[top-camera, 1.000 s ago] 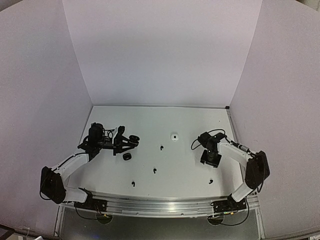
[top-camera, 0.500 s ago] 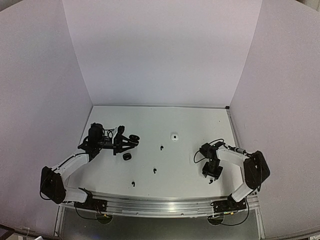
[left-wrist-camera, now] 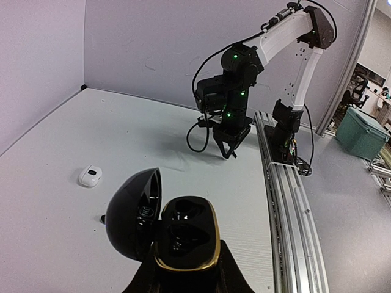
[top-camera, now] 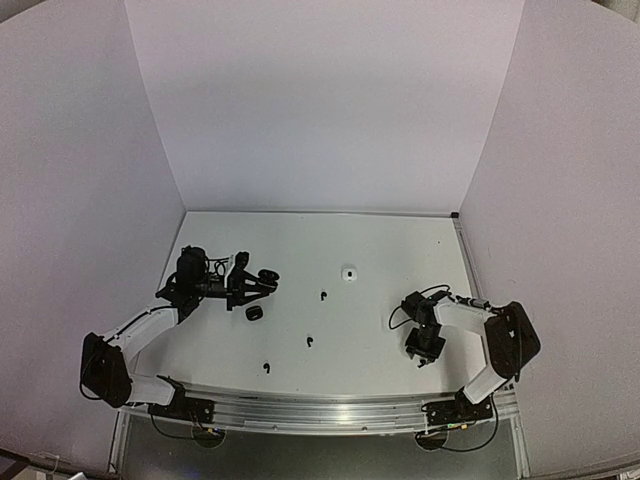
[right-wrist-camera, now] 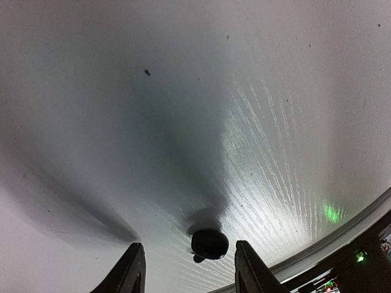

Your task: Insert the wireless bluetooth earbuds into the charging case

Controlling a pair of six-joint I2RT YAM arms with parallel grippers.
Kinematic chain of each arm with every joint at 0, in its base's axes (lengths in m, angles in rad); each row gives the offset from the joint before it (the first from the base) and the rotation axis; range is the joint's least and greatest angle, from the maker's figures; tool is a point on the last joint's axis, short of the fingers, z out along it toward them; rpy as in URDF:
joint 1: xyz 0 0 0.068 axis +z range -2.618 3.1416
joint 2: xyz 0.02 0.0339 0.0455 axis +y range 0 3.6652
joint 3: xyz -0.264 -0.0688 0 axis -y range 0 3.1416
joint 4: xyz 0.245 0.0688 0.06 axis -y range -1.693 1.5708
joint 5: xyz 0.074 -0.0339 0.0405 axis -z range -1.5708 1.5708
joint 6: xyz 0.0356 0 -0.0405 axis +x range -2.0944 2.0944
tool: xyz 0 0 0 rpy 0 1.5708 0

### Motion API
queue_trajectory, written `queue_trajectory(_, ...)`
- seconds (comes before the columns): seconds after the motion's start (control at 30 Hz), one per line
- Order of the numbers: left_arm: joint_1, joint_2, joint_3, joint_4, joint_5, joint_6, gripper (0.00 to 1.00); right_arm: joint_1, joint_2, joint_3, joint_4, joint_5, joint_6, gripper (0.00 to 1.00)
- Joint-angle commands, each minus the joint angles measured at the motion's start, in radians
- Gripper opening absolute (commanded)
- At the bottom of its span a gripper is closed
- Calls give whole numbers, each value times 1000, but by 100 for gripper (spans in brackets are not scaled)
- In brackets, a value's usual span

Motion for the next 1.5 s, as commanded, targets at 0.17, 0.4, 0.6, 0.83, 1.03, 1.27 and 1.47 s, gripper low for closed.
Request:
queue_trajectory(0.17, 5, -20, 14, 0, 20, 18, 0, -29, -9, -42, 47, -7, -35, 39)
queue_trajectory(0.4, 5, -18, 18, -4, 21, 25, 0, -40, -15, -57, 63, -17, -58, 26)
queue_trajectory(0.6, 5, -16, 23, -11, 22, 29, 0, -47, 4, -54, 77, -28, -87, 22)
queue_trajectory(0.83, 5, -16, 30, -32, 23, 43, 0, -48, 21, -45, 76, -84, -131, 24)
queue_trajectory(1.03, 6, -16, 37, -41, 25, 47, 0, -47, 49, -39, 74, -85, -201, 21)
queue_trajectory(1.27, 7, -16, 42, -52, 26, 58, 0, -47, 47, -37, 75, -70, -220, 10)
queue_trajectory(1.47, 8, -12, 45, -52, 27, 66, 0, -48, 56, -18, 74, -74, -223, 0)
